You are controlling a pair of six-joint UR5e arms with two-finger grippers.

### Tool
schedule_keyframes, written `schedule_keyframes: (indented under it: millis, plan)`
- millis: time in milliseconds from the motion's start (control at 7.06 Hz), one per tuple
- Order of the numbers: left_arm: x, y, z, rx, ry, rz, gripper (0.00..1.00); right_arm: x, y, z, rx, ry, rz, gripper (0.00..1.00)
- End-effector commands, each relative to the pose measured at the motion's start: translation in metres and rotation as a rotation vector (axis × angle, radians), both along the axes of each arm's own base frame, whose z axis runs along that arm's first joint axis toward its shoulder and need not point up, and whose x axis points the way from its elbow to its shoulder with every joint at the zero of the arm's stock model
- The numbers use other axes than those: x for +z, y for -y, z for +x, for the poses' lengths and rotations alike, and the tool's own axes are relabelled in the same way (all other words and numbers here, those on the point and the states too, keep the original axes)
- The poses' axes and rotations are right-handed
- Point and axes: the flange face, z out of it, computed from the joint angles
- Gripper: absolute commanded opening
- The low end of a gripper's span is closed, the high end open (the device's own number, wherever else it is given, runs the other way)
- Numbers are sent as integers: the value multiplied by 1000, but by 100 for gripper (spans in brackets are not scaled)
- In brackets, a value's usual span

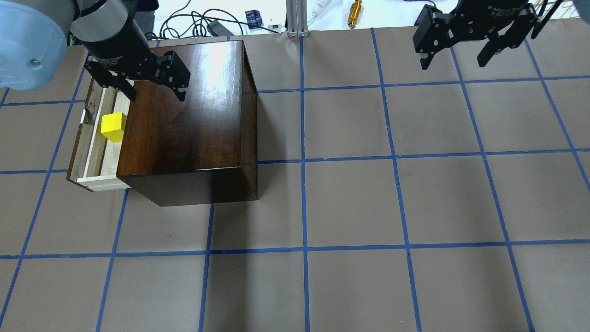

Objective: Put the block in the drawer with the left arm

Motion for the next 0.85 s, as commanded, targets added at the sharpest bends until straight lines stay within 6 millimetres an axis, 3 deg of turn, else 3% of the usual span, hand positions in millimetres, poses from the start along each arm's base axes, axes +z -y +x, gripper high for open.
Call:
schedule_keyframes:
  millis: [0, 709]
  plan:
    - [5, -6, -3, 35, -4, -11, 100, -1, 0, 0, 0, 0, 1, 100]
    - [7, -7, -3, 35, -4, -8, 100, -1, 0, 0, 0, 1, 1, 100]
